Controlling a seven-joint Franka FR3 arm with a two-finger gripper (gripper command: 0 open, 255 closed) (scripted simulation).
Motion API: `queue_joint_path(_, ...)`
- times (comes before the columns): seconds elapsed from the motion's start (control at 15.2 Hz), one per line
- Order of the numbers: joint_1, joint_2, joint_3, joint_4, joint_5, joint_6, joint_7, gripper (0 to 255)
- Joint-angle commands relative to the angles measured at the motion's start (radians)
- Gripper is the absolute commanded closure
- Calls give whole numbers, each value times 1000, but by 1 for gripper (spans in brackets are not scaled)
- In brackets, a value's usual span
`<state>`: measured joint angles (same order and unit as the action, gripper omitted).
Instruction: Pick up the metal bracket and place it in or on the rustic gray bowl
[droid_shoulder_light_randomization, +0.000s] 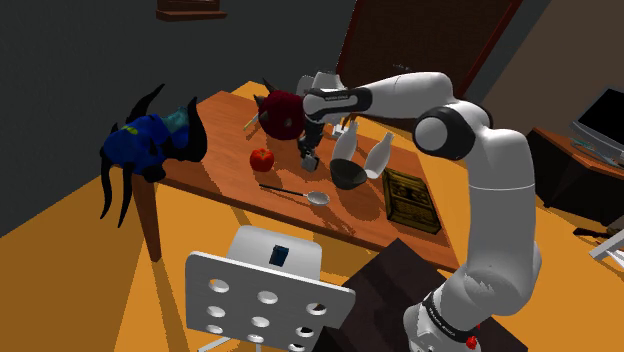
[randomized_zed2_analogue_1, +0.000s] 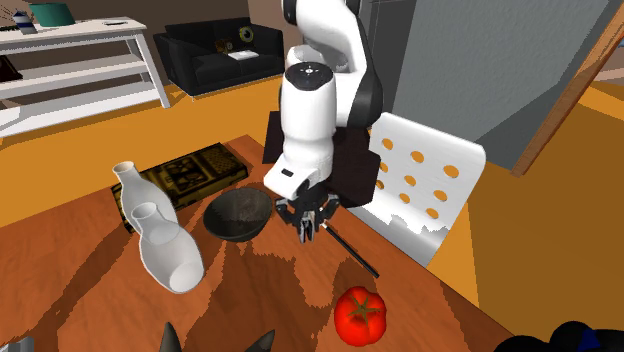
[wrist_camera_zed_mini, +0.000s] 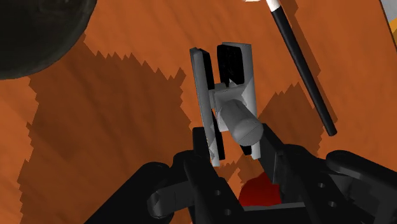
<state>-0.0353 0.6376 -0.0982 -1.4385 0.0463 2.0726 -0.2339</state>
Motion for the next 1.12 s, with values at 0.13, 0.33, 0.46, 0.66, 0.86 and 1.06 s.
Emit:
queue_joint_path(0.13,0,-18,-1,27,-2,-46,1,255)
queue_joint_path(0.33,0,-33,-2,45,-3,-78,1,255)
queue_joint_path(0.46,0,-40,-3,60,-4,-100,2,255)
queue_joint_path(0.66,0,-51,-3,83,-5,-134,2,255)
queue_joint_path(0.86,0,-58,-4,102,-6,-160,2,255)
queue_joint_path(1.06,-39,-108,-17,27,-3,-135,-53,255)
